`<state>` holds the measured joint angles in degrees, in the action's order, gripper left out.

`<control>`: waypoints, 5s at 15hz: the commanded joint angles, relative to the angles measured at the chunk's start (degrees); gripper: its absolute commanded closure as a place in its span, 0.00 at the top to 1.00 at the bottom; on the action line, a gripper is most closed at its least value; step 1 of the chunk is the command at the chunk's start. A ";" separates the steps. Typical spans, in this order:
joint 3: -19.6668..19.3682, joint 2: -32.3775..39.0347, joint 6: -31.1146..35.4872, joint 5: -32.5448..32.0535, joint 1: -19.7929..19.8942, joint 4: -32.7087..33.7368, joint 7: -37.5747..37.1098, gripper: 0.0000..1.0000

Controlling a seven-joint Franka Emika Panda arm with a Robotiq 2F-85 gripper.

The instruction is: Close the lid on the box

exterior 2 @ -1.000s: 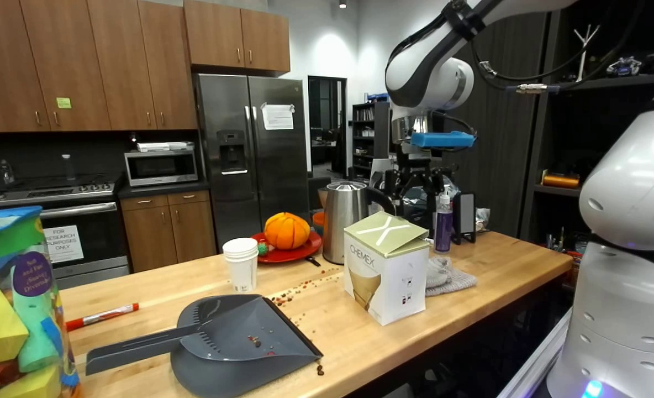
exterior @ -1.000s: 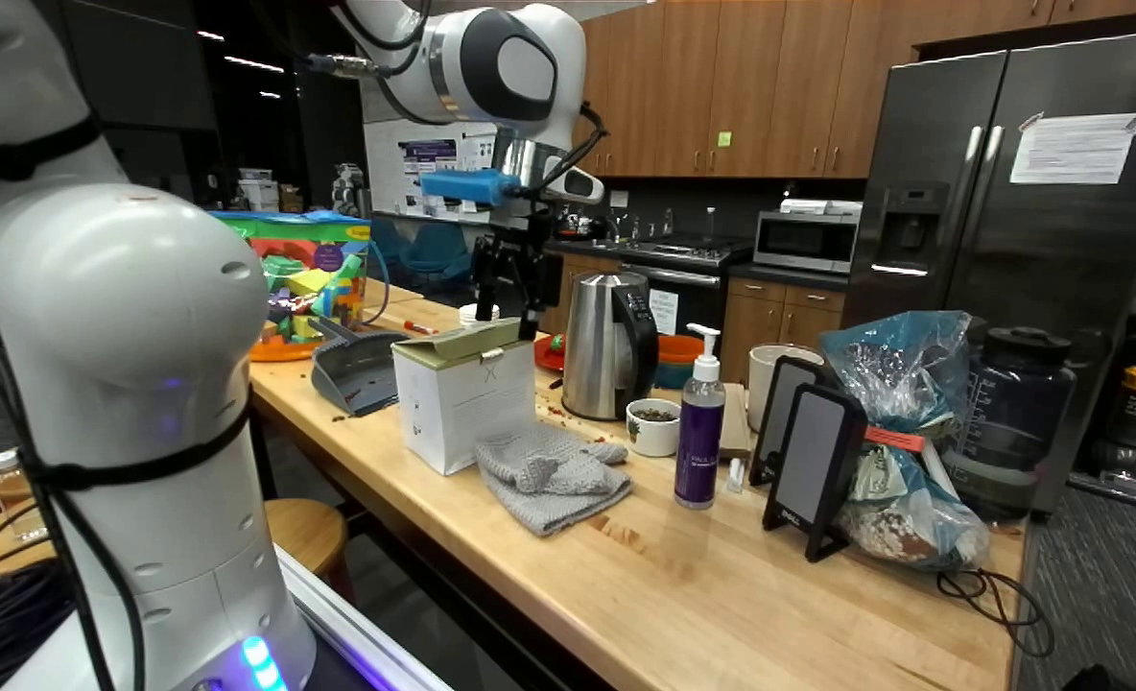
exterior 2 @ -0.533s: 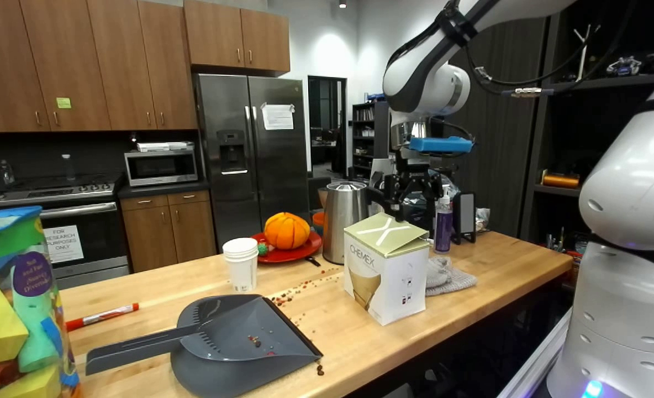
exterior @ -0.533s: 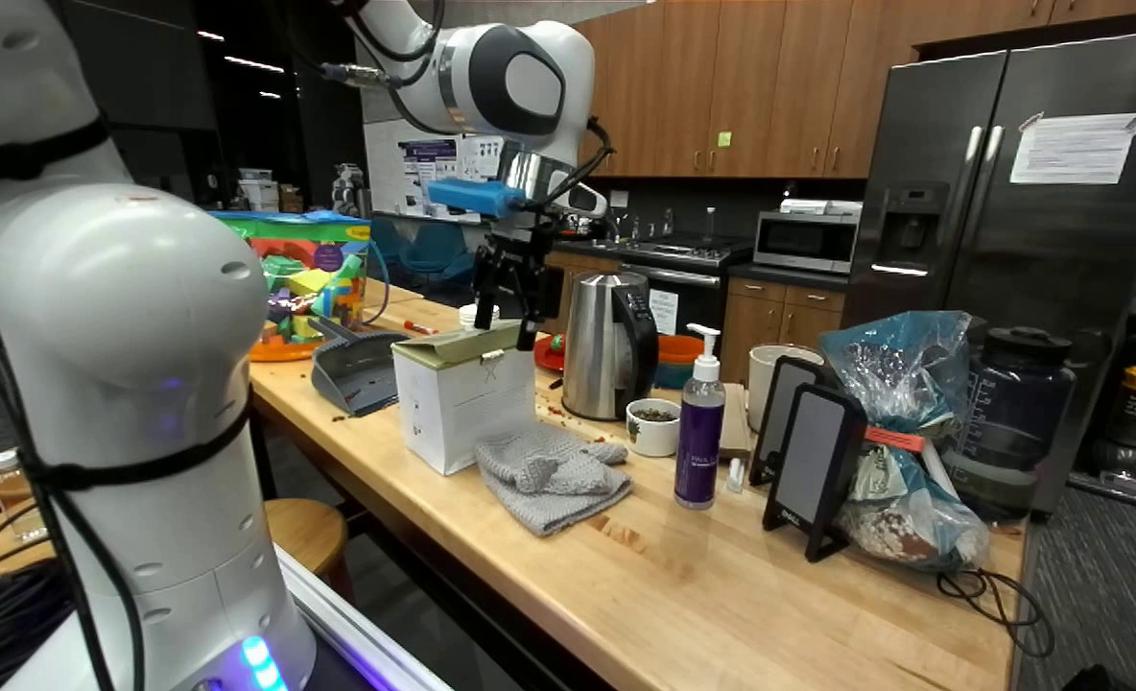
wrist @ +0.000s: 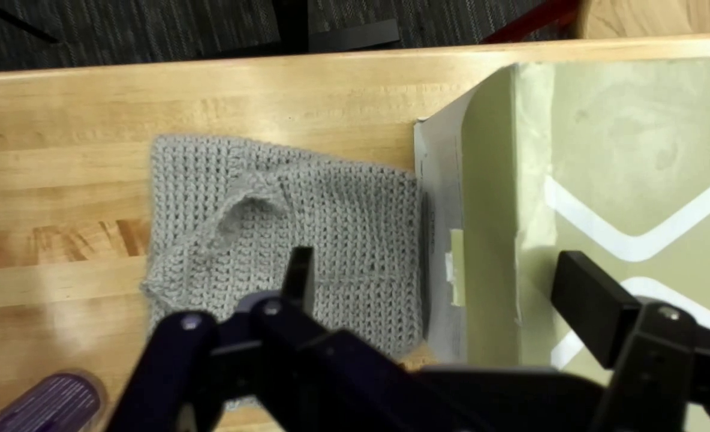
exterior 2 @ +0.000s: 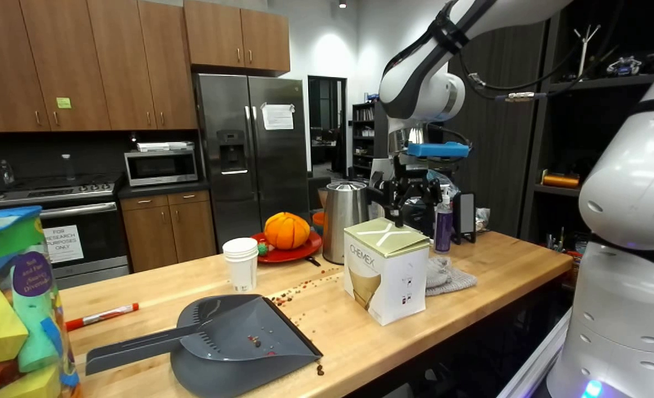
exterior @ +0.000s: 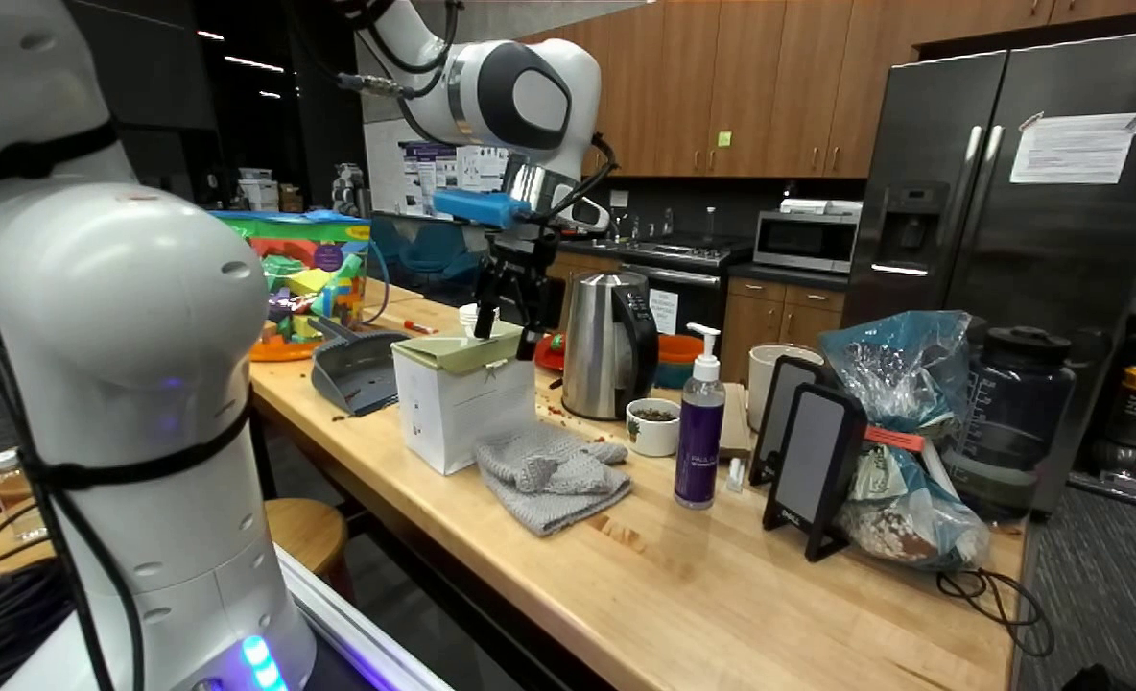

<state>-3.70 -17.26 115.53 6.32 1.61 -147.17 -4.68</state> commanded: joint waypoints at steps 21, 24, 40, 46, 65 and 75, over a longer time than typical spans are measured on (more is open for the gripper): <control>-2.50 -2.61 -1.33 1.19 3.33 2.51 1.09 1.00; -2.89 -0.30 -1.53 1.42 3.33 3.14 1.38 1.00; -4.31 9.95 -5.05 5.79 3.70 8.85 4.37 1.00; -4.50 10.26 -6.33 7.84 3.73 9.06 7.64 1.00; -4.05 10.86 -11.07 8.66 3.28 10.27 13.82 1.00; -3.33 15.40 -12.25 8.60 3.38 12.58 13.59 1.00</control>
<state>-7.18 -3.42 105.04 13.55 4.51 -136.42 8.16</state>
